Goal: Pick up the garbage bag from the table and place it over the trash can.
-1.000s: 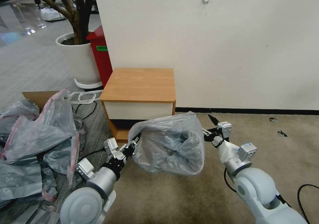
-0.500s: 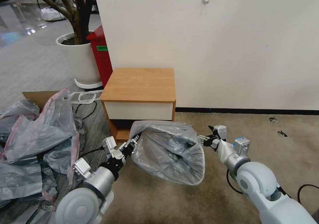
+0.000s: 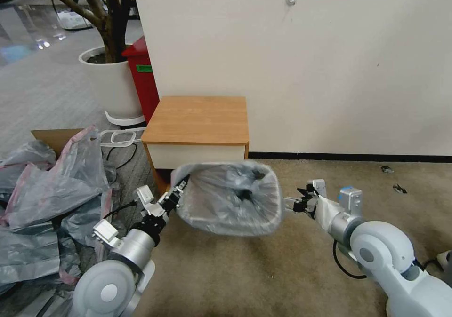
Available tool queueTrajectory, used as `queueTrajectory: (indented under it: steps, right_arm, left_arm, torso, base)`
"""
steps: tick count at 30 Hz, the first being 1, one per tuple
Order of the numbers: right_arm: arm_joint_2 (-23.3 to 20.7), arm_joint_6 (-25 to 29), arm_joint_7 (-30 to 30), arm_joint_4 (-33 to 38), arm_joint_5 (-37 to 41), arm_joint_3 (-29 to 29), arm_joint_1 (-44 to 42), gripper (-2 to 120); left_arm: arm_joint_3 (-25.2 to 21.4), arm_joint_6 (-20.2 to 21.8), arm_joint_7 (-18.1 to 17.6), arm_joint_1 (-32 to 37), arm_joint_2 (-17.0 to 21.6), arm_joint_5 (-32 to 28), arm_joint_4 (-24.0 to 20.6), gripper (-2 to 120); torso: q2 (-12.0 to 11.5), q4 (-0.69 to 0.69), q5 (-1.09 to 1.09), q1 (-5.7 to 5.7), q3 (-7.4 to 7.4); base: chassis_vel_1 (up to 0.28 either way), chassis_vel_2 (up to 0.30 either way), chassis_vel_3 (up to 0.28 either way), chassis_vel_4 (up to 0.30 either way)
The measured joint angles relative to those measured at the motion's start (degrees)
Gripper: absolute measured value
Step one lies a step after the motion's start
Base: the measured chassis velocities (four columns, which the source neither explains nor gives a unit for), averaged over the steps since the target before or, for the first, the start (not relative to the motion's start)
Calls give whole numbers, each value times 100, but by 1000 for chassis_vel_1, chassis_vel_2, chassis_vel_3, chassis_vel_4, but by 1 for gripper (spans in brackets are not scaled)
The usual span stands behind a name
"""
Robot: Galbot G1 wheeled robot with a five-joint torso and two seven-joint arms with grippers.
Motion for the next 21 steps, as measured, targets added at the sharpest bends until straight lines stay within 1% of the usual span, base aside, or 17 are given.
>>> queueTrajectory:
  steps: [6,9,13,16,19,21]
  right_arm:
    - [92,45,146,197,-77,142,-102,100]
    - [109,-17,313,386,3,290,-218,100]
    - [128,-48,349,586,105,466,-389,100]
    - [180,-33,339,760,130,626,-520,100]
    - [217,-22,334,850,137,701,-562,100]
    - [265,8,323,978,138,819,-647,100]
  left_arm:
    - [27,6,-20,-1,-13,16,62,9]
    - [9,42,-55,-21,-12,30,154,8]
    - [-4,76,-135,-63,-9,151,283,5]
    - [-11,120,-303,-119,16,347,412,5]
    - [-3,147,-374,-138,34,440,462,5]
    - [6,171,-506,-185,70,546,523,5]
  torso:
    - [0,0,0,0,0]
    - [0,0,-1,0,0]
    - [0,0,-1,0,0]
    - [0,0,-1,0,0]
    - [0,0,-1,0,0]
    - [0,0,-1,0,0]
  base:
    - [0,0,0,0]
    - [0,0,0,0]
    - [0,0,0,0]
    - [0,0,0,0]
    - [0,0,0,0]
    - [0,0,0,0]
